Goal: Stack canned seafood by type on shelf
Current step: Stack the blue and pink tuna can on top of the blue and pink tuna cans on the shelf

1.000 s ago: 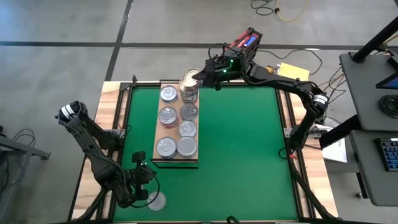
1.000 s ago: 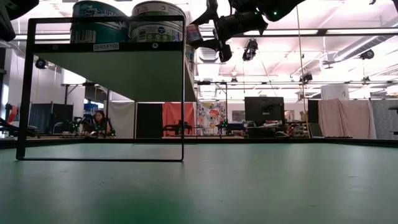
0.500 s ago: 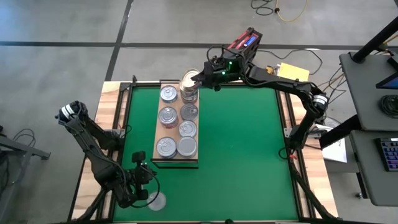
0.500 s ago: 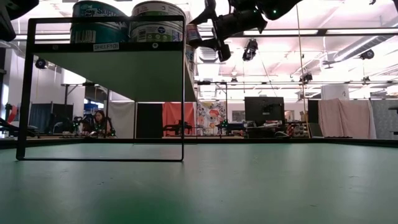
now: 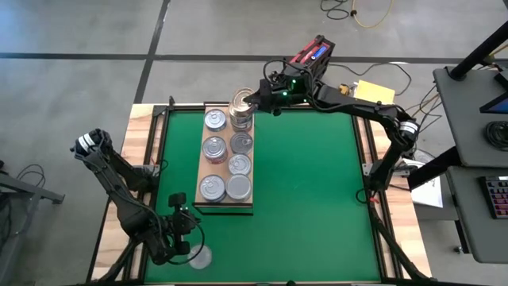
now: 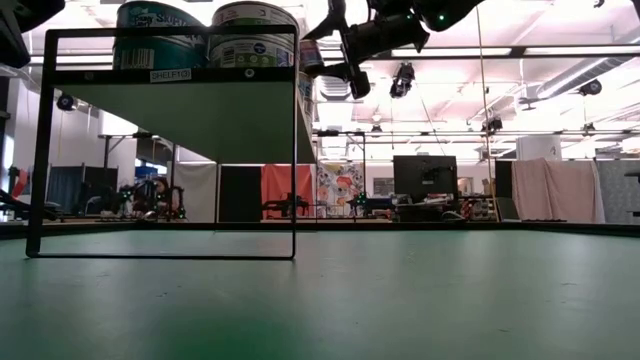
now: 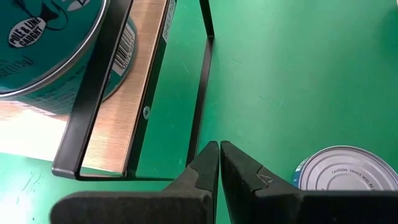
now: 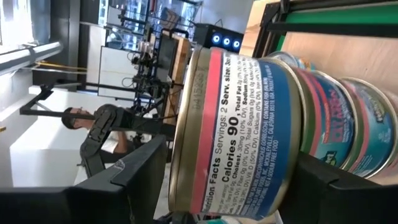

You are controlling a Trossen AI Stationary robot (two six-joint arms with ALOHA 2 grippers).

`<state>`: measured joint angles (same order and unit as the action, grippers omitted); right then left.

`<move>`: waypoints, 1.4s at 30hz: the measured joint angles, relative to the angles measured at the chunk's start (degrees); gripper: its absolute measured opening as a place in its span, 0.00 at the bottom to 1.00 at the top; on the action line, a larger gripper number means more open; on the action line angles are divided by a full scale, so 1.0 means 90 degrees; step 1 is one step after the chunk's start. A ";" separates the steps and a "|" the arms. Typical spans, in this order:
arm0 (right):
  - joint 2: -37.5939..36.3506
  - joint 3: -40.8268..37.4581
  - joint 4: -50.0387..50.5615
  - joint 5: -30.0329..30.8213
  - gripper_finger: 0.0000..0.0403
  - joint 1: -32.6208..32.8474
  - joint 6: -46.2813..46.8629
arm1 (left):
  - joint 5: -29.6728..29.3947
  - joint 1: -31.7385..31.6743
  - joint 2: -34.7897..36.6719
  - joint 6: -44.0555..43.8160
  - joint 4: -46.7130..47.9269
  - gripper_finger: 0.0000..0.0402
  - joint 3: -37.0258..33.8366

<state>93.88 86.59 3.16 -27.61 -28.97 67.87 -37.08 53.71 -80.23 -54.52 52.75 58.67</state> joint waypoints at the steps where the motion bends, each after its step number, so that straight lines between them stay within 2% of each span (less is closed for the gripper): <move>1: 0.0001 0.0000 0.0000 0.0036 0.60 0.0000 -0.0009 | 0.0000 0.0000 0.0000 -0.0002 -0.0002 0.00 0.0000; 9: 0.0008 0.0000 -0.0047 0.0097 0.58 0.0068 -0.0030 | 0.0000 -0.0031 0.0000 0.0000 -0.0002 0.00 0.0000; 21: 0.0008 0.0000 -0.0049 0.0263 0.61 0.0092 0.0008 | 0.0000 -0.0055 0.0000 -0.0001 -0.0009 0.00 0.0000; 32: 0.0023 0.0000 -0.0172 0.0597 0.57 0.0115 -0.0116 | -0.0002 -0.0073 0.0000 0.0029 -0.0006 0.00 0.0000; 42: 0.0023 0.0000 -0.0223 0.0877 0.62 0.0236 -0.0297 | -0.0002 -0.0073 0.0000 0.0027 -0.0007 0.00 0.0000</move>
<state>94.08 86.59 1.16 -19.72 -26.85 65.20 -37.10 53.06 -80.23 -54.28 52.69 58.67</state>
